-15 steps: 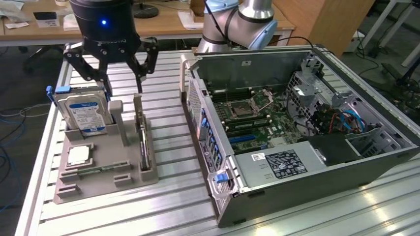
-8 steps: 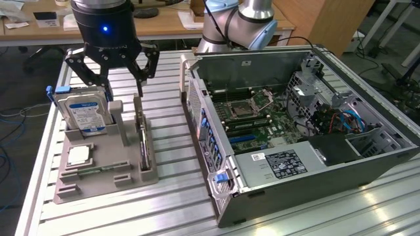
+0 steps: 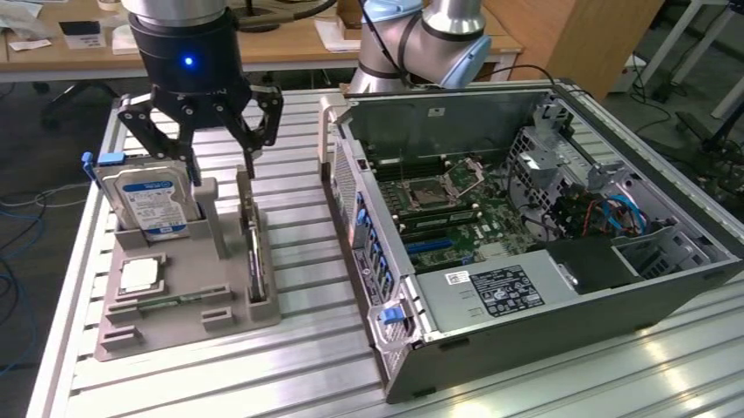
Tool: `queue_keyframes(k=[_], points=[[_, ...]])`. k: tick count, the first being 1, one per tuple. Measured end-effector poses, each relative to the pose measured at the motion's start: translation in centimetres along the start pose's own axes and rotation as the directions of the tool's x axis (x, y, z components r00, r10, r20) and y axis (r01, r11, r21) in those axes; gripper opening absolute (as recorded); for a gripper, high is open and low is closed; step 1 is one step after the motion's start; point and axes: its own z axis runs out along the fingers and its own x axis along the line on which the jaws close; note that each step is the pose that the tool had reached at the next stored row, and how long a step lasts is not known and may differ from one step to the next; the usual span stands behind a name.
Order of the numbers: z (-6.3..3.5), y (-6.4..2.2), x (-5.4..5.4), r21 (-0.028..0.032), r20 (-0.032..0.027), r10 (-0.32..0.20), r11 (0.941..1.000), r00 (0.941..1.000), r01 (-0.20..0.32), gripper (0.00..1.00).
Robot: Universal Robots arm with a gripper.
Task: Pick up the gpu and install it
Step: 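Pick up the gpu and move the gpu toward the slot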
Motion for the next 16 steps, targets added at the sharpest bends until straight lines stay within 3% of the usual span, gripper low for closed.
queue_keyframes(k=[2,3,16], points=[[0.20,-0.01,0.0,0.0005,0.0001,0.000,1.0000,1.0000,0.000,0.60],[0.35,-0.01,0.0,0.0008,0.0001,0.001,1.0000,1.0000,-0.001,0.66],[2.64,-0.06,-0.1,0.0021,0.0003,0.015,0.9999,0.9999,-0.015,0.66]])
